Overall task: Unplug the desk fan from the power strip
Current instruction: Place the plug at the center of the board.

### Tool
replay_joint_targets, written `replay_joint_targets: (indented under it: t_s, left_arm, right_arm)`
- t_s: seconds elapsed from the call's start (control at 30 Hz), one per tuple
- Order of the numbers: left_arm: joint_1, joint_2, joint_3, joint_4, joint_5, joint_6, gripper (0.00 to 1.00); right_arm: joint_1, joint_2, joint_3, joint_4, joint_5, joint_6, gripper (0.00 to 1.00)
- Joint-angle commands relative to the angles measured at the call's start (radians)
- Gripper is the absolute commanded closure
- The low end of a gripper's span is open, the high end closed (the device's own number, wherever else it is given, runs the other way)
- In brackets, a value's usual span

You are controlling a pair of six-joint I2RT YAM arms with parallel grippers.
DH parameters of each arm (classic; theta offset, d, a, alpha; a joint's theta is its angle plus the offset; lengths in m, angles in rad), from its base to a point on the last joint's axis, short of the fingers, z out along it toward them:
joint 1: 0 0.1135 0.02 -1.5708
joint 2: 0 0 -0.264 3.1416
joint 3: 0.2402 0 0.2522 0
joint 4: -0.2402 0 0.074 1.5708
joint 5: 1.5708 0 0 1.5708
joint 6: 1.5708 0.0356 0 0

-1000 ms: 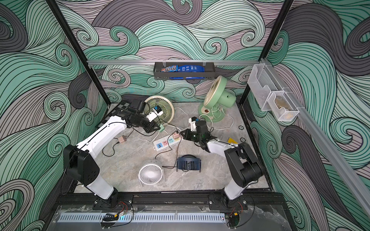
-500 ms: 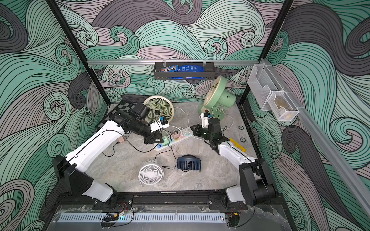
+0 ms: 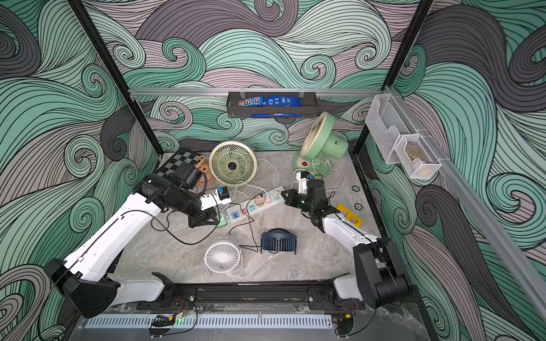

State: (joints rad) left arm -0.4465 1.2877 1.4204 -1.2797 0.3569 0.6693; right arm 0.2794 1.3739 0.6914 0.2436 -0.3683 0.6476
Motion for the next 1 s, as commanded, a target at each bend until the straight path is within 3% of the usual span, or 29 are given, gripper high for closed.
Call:
replay_joint_targets:
  t_s: [0.0, 0.1, 0.33, 0.6, 0.8, 0.97]
  left_arm:
    - [0.083, -0.029, -0.036, -0.01, -0.079, 0.036, 1.0]
    - [0.172, -0.046, -0.068, -0.005, -0.08, 0.053, 1.0]
    - [0.265, -0.038, -0.166, 0.054, -0.137, 0.076, 1.0]
    - [0.515, 0.043, -0.257, 0.162, -0.223, 0.126, 1.0]
    - [0.53, 0.055, -0.328, 0.178, -0.148, 0.117, 1.0]
    - [0.53, 0.104, -0.347, 0.148, -0.017, 0.103, 1.0]
  right_arm:
    - [0.01, -0.024, -0.005, 0.016, 0.0, 0.006, 0.95]
    - [0.012, -0.028, -0.011, 0.016, 0.005, 0.003, 0.95]
    - [0.012, -0.022, -0.031, 0.031, 0.001, 0.009, 0.95]
    - [0.011, -0.016, -0.044, 0.034, 0.008, -0.005, 0.95]
    - [0.015, 0.044, -0.029, 0.063, -0.038, -0.003, 0.95]
    - [0.029, 0.101, -0.004, 0.071, -0.085, -0.032, 0.95]
